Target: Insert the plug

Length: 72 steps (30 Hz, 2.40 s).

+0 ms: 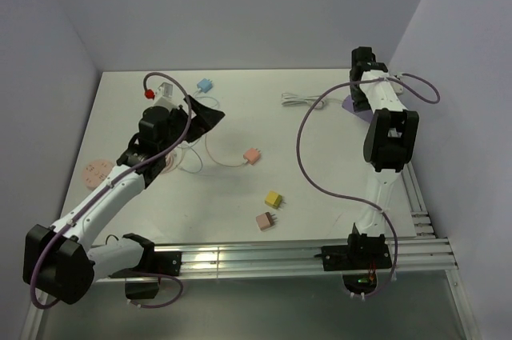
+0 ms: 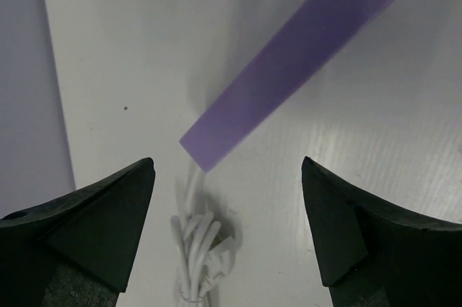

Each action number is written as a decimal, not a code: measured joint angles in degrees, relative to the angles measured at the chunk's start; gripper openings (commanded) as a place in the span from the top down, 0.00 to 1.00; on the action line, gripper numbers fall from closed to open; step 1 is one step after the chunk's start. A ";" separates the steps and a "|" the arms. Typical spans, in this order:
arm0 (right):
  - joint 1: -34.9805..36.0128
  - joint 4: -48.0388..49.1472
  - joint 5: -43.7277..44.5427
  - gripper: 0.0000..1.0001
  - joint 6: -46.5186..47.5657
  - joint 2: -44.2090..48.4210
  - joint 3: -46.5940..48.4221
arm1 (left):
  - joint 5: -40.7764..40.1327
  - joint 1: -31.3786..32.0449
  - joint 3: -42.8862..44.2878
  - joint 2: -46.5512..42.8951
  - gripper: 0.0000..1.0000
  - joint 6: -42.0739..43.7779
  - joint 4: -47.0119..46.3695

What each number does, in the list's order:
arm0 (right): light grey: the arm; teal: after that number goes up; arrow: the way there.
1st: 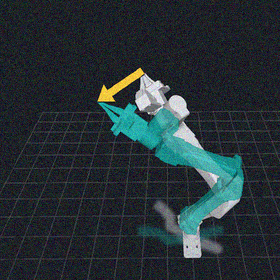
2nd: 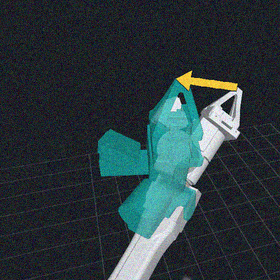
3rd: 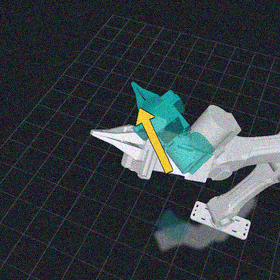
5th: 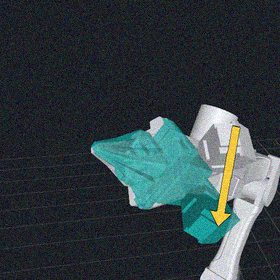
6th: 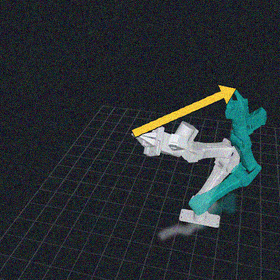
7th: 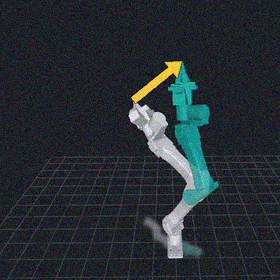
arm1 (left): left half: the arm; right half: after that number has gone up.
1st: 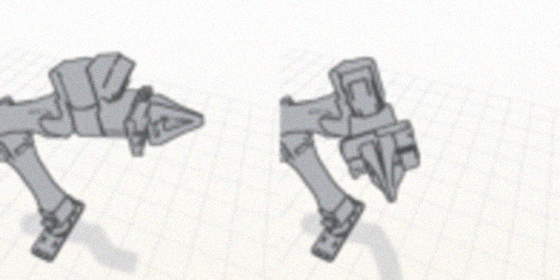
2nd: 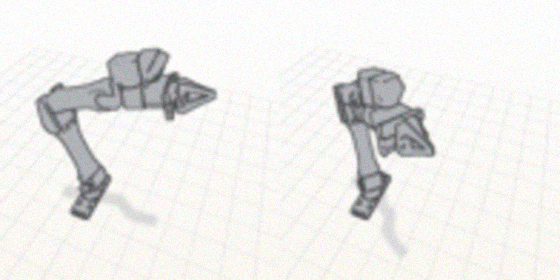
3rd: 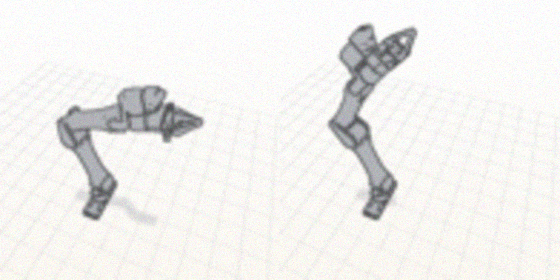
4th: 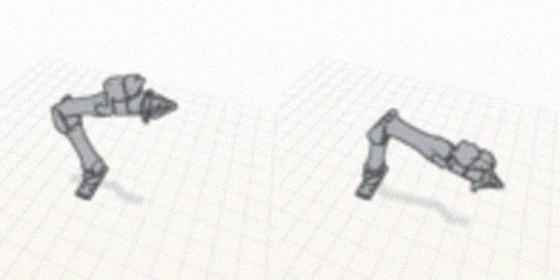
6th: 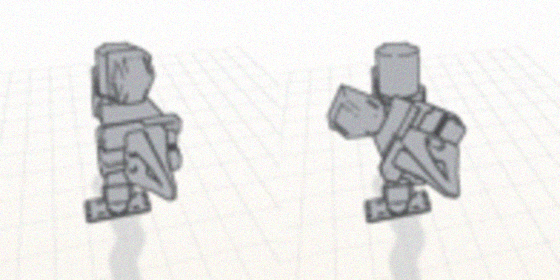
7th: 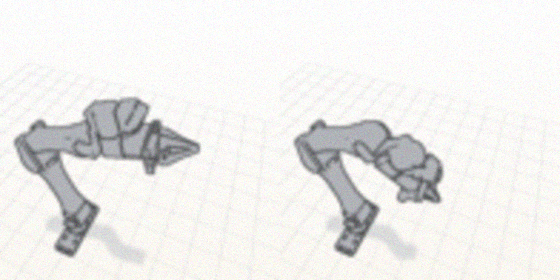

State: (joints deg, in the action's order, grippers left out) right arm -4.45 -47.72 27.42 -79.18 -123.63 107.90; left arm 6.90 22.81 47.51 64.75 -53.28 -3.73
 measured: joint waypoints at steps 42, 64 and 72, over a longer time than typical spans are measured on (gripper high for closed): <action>-3.89 41.46 -34.73 1.00 18.43 1.88 -23.89 | 15.26 5.81 13.20 11.72 0.24 5.33 8.31; -1.29 46.10 -44.81 0.42 28.35 22.16 -54.80 | 19.78 12.26 8.96 18.12 0.30 0.46 -1.68; -0.52 42.27 -43.21 0.41 31.78 27.36 -58.71 | 19.17 12.94 8.98 18.14 0.30 0.48 -2.10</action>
State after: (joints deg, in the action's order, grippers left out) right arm -4.97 -5.45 -15.79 -47.40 -96.27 49.19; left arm 26.06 35.75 56.49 82.89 -52.80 -5.82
